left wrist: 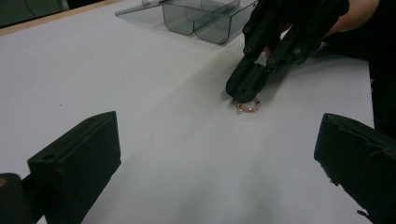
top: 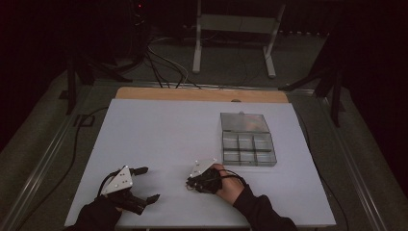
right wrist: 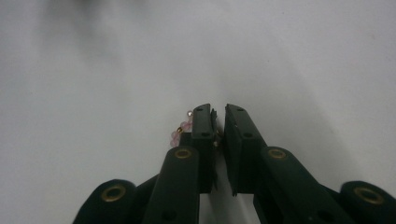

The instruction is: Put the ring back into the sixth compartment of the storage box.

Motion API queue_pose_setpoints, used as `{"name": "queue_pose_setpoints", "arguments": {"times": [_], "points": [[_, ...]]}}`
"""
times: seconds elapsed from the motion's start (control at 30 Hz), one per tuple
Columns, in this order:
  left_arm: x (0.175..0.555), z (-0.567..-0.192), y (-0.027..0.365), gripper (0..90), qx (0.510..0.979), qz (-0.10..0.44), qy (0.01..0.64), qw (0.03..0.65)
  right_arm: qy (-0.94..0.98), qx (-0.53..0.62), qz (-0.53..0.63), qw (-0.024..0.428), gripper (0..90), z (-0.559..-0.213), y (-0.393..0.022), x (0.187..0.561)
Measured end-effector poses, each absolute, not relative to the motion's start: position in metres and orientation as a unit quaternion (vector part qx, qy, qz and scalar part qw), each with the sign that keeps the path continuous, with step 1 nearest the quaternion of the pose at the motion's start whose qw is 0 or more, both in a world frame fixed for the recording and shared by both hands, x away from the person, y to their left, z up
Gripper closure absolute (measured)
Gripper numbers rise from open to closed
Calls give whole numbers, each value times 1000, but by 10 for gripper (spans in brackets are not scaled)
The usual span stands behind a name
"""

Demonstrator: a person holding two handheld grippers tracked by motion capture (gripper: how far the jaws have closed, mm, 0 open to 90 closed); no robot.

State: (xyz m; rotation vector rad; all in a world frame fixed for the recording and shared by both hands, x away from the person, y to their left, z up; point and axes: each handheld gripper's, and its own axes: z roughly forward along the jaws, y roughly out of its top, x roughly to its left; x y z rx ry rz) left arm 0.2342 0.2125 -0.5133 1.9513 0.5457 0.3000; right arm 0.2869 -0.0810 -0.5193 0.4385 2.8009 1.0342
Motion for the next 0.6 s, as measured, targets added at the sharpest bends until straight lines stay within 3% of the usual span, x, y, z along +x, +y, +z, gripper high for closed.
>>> {"name": "queue_pose_setpoints", "arguments": {"times": [0.6], "points": [[235, -514, 212, 14, 814, 128, 229, 519, 926, 143, 344, 62, 869, -519, -81, 287]]}}
